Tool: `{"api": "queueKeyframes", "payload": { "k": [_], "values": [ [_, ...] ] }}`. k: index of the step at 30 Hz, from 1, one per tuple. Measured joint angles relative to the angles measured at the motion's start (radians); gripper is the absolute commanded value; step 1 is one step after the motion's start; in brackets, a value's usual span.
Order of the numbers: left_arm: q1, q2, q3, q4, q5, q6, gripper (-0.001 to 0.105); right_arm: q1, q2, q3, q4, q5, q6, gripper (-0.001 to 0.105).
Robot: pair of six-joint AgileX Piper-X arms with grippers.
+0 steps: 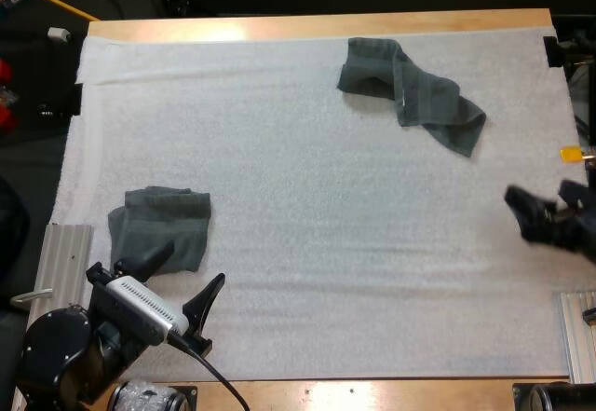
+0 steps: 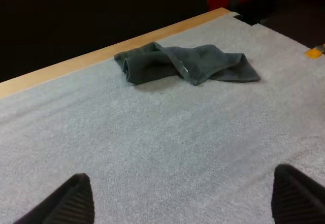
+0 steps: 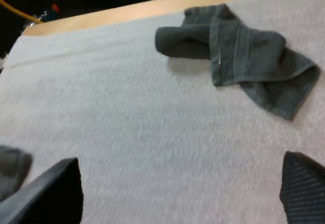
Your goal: Pick towel from pile, fold and stack
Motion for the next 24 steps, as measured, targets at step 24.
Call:
{"api": "queueKeyframes", "payload": {
  "k": [24],
  "values": [
    [0.000, 0.000, 0.000, 0.002, 0.000, 0.000, 0.070, 0.000, 0.806, 0.000, -0.427, 0.075, 0.418, 0.077]
  ]
}}
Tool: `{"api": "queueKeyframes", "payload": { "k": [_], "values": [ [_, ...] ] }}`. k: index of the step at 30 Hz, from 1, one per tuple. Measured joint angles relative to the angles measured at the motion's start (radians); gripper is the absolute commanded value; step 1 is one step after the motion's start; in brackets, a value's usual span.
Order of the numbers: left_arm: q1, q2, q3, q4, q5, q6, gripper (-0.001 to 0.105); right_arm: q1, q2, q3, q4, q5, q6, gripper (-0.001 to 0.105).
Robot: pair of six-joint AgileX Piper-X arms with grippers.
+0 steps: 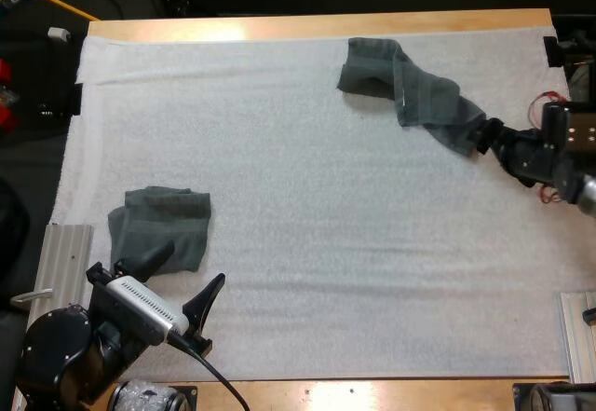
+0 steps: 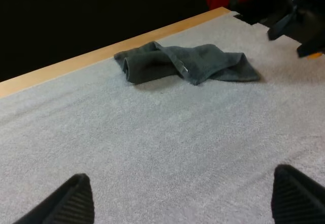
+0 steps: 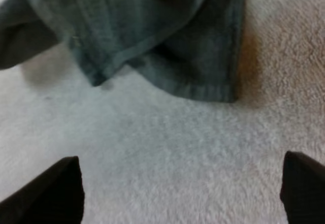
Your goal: Pick towel from pile, fold and stack
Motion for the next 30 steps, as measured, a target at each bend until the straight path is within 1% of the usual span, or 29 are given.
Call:
{"api": "queueKeyframes", "payload": {
  "k": [6, 7, 11, 12, 13, 17, 27, 30],
  "values": [
    [0.000, 0.000, 0.000, 0.030, 0.000, 0.000, 0.070, 0.000, 0.122, 0.000, -0.121, 0.002, 0.083, 0.076],
    [0.000, 0.000, 0.000, 0.032, 0.000, 0.000, 0.070, 0.000, 0.138, 0.000, -0.145, 0.002, 0.100, 0.074],
    [0.000, 0.000, 0.000, 0.035, 0.000, 0.000, 0.070, 0.000, 0.199, 0.000, -0.232, -0.011, 0.175, 0.060],
    [0.000, 0.000, 0.000, 0.035, 0.000, 0.000, 0.070, 0.000, 0.211, 0.000, -0.250, -0.015, 0.194, 0.058],
    [0.000, 0.000, 0.000, 0.035, 0.000, 0.000, 0.070, 0.000, 0.225, 0.000, -0.267, -0.021, 0.214, 0.056],
    [0.000, 0.000, 0.000, 0.035, 0.000, 0.000, 0.070, 0.000, 0.270, 0.000, -0.327, -0.045, 0.268, 0.056],
    [0.000, 0.000, 0.000, 0.035, 0.000, 0.000, 0.070, 0.000, 0.314, -0.006, -0.371, -0.061, 0.298, 0.056],
    [0.000, 0.000, 0.000, 0.035, 0.000, 0.000, 0.070, 0.004, 0.324, -0.014, -0.380, -0.059, 0.324, 0.048]
  ]
}}
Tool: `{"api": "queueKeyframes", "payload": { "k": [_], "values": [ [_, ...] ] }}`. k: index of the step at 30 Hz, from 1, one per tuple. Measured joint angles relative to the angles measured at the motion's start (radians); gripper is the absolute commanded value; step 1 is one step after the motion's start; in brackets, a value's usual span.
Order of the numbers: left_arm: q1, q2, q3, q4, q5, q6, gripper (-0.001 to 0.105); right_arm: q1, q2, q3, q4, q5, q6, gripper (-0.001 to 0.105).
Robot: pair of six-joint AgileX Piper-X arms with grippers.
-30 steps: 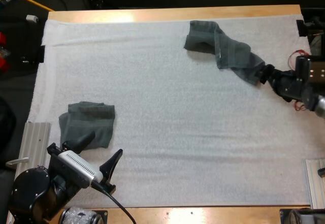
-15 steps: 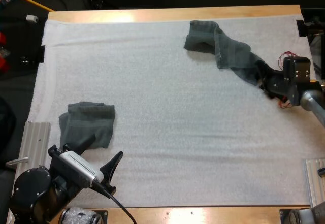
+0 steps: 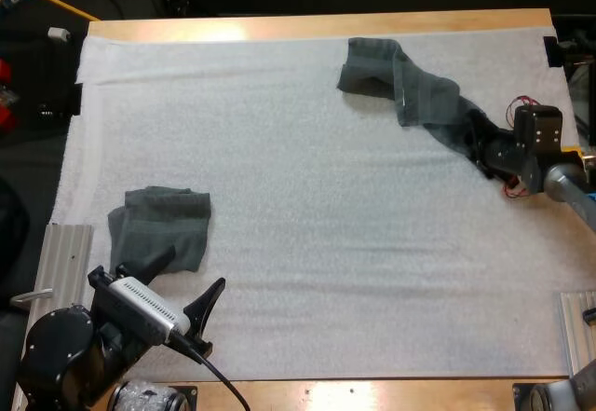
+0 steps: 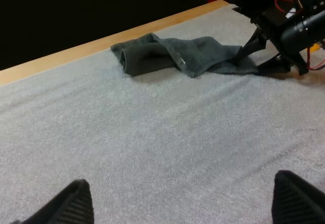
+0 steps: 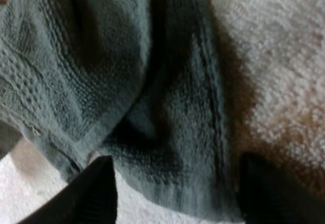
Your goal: Pick towel from pile, fold and stack
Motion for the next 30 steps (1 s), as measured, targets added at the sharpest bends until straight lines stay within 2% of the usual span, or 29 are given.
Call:
{"api": "queueKeyframes", "payload": {
  "k": [2, 3, 7, 8, 11, 13, 17, 22, 26, 30],
  "values": [
    [0.000, 0.000, 0.000, 0.000, 0.000, 0.000, 0.070, 0.006, 0.014, -0.009, -0.012, 0.000, 0.011, 0.034],
    [0.000, 0.000, 0.000, 0.000, 0.000, 0.000, 0.070, 0.011, 0.020, -0.013, -0.012, 0.000, 0.012, 0.031],
    [0.000, 0.000, 0.000, 0.000, 0.000, 0.000, 0.070, 0.026, 0.033, -0.018, -0.011, 0.000, 0.014, 0.003],
    [0.000, 0.000, 0.000, 0.000, 0.000, 0.000, 0.070, 0.027, 0.032, -0.018, -0.008, 0.000, 0.014, 0.000],
    [0.000, 0.000, 0.000, 0.000, 0.000, 0.000, 0.070, 0.035, 0.025, -0.018, 0.004, 0.001, 0.013, 0.000],
    [0.000, 0.000, 0.000, 0.000, 0.000, 0.000, 0.070, 0.043, -0.002, -0.017, 0.032, 0.030, -0.033, 0.000],
    [0.000, 0.000, 0.000, 0.000, 0.000, 0.000, 0.070, 0.064, -0.119, -0.015, 0.075, 0.131, -0.206, 0.000],
    [0.000, 0.000, 0.000, 0.000, 0.000, 0.000, 0.070, 0.068, -0.302, -0.015, 0.096, 0.200, -0.372, 0.000],
    [0.000, 0.000, 0.000, 0.000, 0.000, 0.000, 0.070, 0.068, -0.447, -0.015, 0.122, 0.210, -0.461, 0.000],
    [0.000, 0.000, 0.000, 0.000, 0.000, 0.000, 0.070, 0.070, -0.579, -0.015, 0.155, 0.166, -0.504, 0.000]
  ]
}}
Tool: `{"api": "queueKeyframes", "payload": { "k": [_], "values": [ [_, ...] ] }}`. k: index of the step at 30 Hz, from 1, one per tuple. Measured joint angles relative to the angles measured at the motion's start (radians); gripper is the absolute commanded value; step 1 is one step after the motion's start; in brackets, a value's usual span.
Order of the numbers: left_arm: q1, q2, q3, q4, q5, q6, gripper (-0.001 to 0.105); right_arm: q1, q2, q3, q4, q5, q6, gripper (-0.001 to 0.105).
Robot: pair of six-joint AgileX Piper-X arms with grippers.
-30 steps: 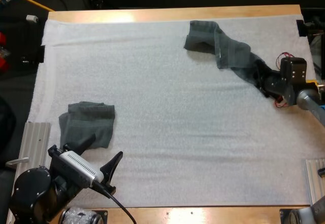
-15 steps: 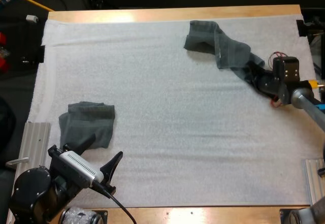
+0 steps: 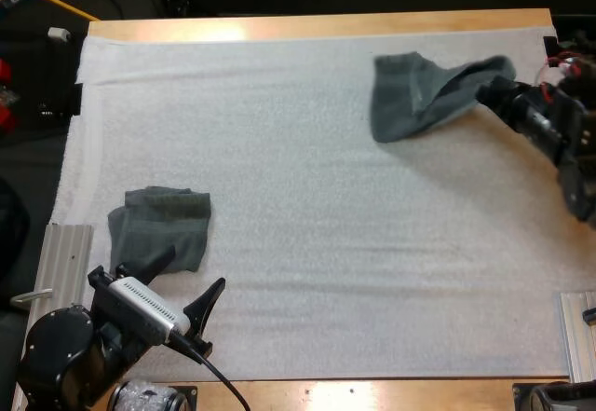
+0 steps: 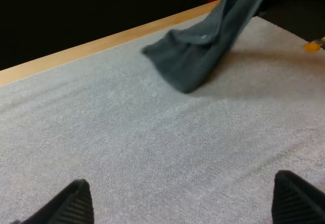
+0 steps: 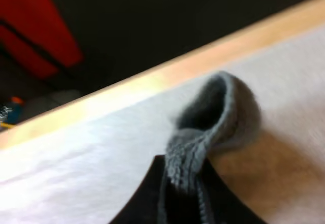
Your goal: Pick towel from pile, fold and stack
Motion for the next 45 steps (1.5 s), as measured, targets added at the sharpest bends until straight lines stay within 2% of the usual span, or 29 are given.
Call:
{"api": "queueKeyframes", "payload": {
  "k": [4, 8, 15, 20, 27, 31, 38, 41, 45],
  "values": [
    [0.000, 0.000, 0.000, 0.000, 0.000, 0.000, 0.070, 0.026, -0.101, -0.040, 0.095, -0.060, -0.010, 0.000],
    [0.000, 0.000, 0.000, 0.000, 0.000, 0.000, 0.070, 0.085, -0.156, -0.127, 0.218, -0.119, -0.036, 0.000],
    [0.000, 0.000, 0.000, 0.000, 0.000, 0.000, 0.070, 0.232, -0.180, -0.302, 0.419, -0.128, -0.056, 0.000],
    [0.000, 0.000, 0.000, 0.000, 0.000, 0.000, 0.070, 0.359, -0.180, -0.369, 0.451, -0.129, -0.052, 0.000],
    [0.000, 0.000, 0.000, 0.000, 0.000, 0.000, 0.070, 0.500, -0.180, -0.388, 0.484, -0.129, -0.044, 0.000],
    [0.000, 0.000, 0.000, 0.000, 0.000, 0.000, 0.070, 0.510, -0.173, -0.329, 0.611, -0.122, -0.075, 0.000],
    [0.000, 0.000, 0.000, 0.000, 0.000, 0.000, 0.070, 0.510, -0.095, -0.027, 0.706, -0.063, -0.077, 0.000],
    [0.000, 0.000, 0.000, 0.000, 0.000, 0.000, 0.070, 0.510, -0.082, 0.073, 0.718, 0.002, -0.071, 0.000],
    [0.000, 0.000, 0.000, 0.003, 0.000, 0.000, 0.070, 0.510, -0.083, 0.127, 0.739, 0.164, -0.072, 0.000]
  ]
}}
